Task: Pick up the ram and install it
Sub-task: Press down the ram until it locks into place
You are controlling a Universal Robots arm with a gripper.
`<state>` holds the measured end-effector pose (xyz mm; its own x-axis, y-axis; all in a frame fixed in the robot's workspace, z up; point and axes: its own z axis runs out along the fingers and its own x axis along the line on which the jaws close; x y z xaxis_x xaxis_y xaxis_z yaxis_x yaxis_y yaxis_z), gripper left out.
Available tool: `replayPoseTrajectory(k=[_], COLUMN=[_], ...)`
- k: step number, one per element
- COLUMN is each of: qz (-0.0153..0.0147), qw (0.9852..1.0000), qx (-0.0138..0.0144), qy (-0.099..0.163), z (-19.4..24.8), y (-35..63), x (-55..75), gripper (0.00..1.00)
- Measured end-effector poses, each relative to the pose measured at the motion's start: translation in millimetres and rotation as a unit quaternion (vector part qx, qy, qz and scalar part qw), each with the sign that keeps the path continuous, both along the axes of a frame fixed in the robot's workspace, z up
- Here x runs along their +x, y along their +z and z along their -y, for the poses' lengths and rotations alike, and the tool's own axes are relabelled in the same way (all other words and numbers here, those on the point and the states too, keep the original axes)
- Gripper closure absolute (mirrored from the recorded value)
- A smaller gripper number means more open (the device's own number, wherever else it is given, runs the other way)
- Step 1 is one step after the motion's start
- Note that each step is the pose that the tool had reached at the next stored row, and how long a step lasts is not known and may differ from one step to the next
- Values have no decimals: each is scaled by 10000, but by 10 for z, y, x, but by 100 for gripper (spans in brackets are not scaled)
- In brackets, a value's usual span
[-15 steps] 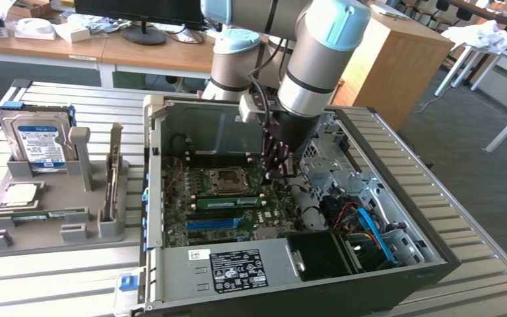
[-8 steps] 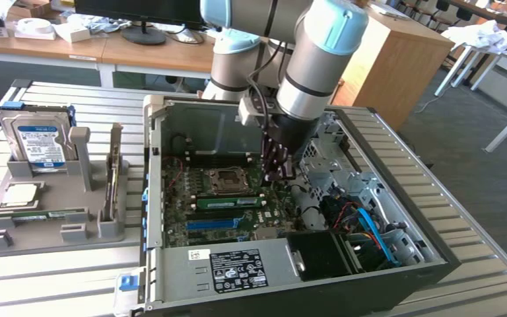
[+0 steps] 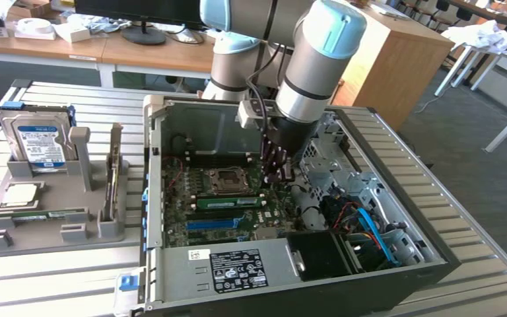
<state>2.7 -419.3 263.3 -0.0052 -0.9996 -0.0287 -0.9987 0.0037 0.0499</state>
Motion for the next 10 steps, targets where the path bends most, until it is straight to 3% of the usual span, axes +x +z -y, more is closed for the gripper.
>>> replayPoseTrajectory(k=[10], qz=[0], qw=[10000], qx=[1], qy=[0], z=[0], y=[-2], x=[74], gripper=[90])
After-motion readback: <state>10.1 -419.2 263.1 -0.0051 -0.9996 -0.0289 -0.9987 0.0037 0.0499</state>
